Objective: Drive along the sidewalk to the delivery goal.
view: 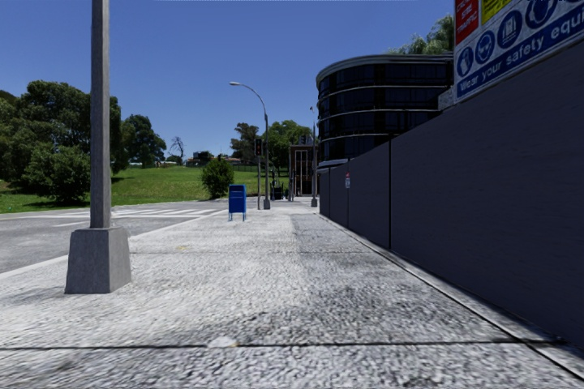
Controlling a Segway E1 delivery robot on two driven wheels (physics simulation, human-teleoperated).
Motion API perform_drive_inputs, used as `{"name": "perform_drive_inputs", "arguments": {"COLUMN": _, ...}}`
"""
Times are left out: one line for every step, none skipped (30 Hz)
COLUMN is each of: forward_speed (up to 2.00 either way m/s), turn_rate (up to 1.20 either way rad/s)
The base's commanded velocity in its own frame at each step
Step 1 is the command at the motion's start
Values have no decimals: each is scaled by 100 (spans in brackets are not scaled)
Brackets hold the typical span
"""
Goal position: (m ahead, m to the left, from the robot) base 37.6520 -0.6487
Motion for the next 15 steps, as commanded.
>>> {"name": "perform_drive_inputs", "arguments": {"forward_speed": 200, "turn_rate": 0}}
{"name": "perform_drive_inputs", "arguments": {"forward_speed": 200, "turn_rate": 0}}
{"name": "perform_drive_inputs", "arguments": {"forward_speed": 200, "turn_rate": 0}}
{"name": "perform_drive_inputs", "arguments": {"forward_speed": 200, "turn_rate": 0}}
{"name": "perform_drive_inputs", "arguments": {"forward_speed": 200, "turn_rate": 0}}
{"name": "perform_drive_inputs", "arguments": {"forward_speed": 200, "turn_rate": 0}}
{"name": "perform_drive_inputs", "arguments": {"forward_speed": 200, "turn_rate": 0}}
{"name": "perform_drive_inputs", "arguments": {"forward_speed": 200, "turn_rate": 0}}
{"name": "perform_drive_inputs", "arguments": {"forward_speed": 200, "turn_rate": 0}}
{"name": "perform_drive_inputs", "arguments": {"forward_speed": 200, "turn_rate": 0}}
{"name": "perform_drive_inputs", "arguments": {"forward_speed": 200, "turn_rate": 0}}
{"name": "perform_drive_inputs", "arguments": {"forward_speed": 200, "turn_rate": 0}}
{"name": "perform_drive_inputs", "arguments": {"forward_speed": 200, "turn_rate": 0}}
{"name": "perform_drive_inputs", "arguments": {"forward_speed": 200, "turn_rate": 0}}
{"name": "perform_drive_inputs", "arguments": {"forward_speed": 200, "turn_rate": 0}}
